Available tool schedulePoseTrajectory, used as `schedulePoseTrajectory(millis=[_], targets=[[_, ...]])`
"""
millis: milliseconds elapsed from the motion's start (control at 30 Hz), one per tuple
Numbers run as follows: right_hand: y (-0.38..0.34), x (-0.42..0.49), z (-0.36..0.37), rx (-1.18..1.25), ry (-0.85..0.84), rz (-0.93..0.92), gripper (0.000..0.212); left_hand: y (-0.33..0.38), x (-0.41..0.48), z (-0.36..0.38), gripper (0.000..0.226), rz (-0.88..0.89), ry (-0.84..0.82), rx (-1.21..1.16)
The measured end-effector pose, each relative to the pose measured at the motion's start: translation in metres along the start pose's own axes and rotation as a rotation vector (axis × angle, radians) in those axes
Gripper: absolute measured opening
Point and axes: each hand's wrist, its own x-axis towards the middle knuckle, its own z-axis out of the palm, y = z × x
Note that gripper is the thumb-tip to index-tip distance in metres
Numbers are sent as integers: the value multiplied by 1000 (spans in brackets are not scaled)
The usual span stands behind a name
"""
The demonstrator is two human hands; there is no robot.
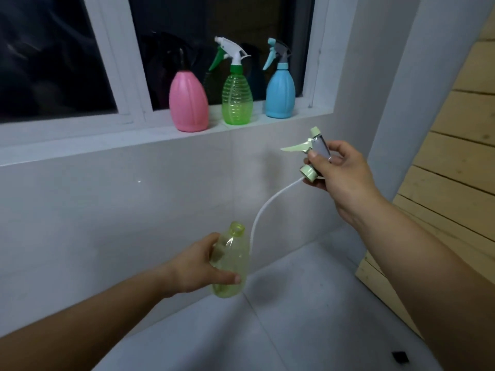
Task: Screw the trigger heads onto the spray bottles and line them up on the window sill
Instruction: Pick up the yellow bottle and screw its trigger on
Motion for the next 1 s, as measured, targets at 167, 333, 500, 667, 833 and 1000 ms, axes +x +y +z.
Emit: schedulePoseTrajectory(millis=[167,333,500,667,833,1000], targets=[[-14,-5,3,59,97,-76,25,-1,1,-5,88,-14,22,-16],[-16,-7,0,129,137,-114,13,-3,5,-5,89,-19,16,26],[-14,-4,2,158,109,-109,13,-9,10,-4,85,-38,-12,66],[-4,-6,15,106,17,-110,14,-7,15,-1,85,-28,-22,76],[19,-19,36,-114,-173,-114,22,-1,19,6,96,2,-14,74],[43,-38,51,-284,-401,-114,24,6,21,13,89,23,-36,-3]])
